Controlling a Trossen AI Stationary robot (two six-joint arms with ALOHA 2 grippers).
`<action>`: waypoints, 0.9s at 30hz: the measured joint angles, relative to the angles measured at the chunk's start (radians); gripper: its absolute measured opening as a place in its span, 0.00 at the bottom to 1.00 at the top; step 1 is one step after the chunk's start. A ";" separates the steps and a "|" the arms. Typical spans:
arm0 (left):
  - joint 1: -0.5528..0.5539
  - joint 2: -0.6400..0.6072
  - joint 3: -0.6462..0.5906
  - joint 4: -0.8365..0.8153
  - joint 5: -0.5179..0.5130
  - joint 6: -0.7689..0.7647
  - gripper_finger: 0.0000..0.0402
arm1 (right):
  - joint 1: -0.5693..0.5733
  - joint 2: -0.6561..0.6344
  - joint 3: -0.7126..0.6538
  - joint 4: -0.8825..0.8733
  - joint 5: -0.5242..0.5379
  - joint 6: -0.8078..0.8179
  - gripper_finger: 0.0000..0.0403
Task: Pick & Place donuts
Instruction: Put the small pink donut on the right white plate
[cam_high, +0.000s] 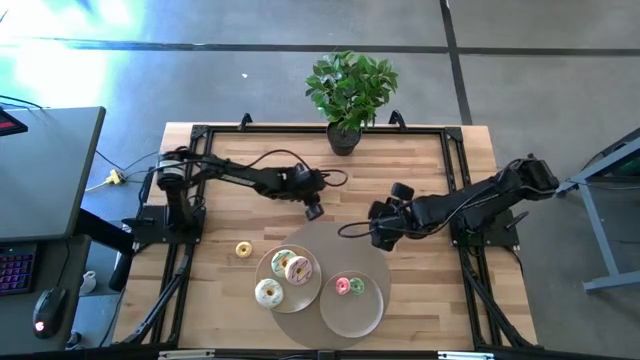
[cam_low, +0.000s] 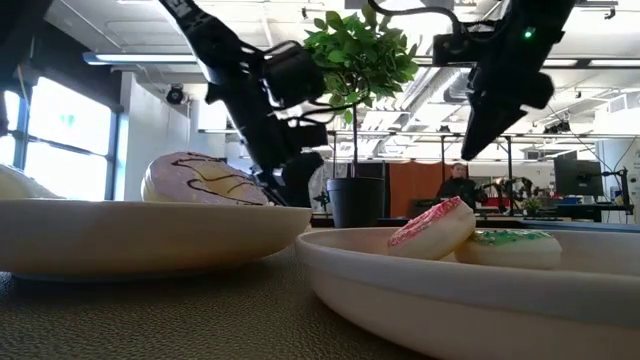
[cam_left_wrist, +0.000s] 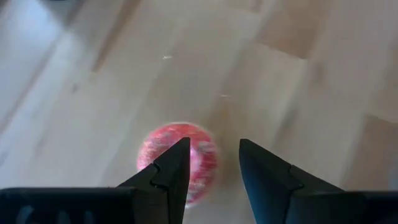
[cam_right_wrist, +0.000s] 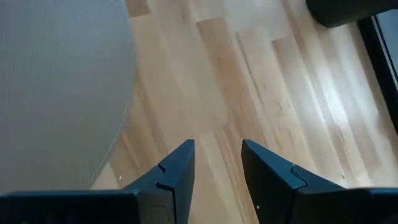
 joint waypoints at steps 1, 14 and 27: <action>0.000 0.013 0.013 -0.008 -0.025 -0.001 0.34 | 0.006 0.000 0.000 -0.005 -0.005 -0.003 0.32; 0.001 0.037 0.036 -0.094 -0.090 -0.064 0.26 | 0.066 0.000 0.000 -0.213 0.012 0.199 0.32; -0.001 0.018 0.035 -0.135 -0.006 -0.043 0.03 | 0.093 0.000 0.000 -0.236 0.011 0.265 0.32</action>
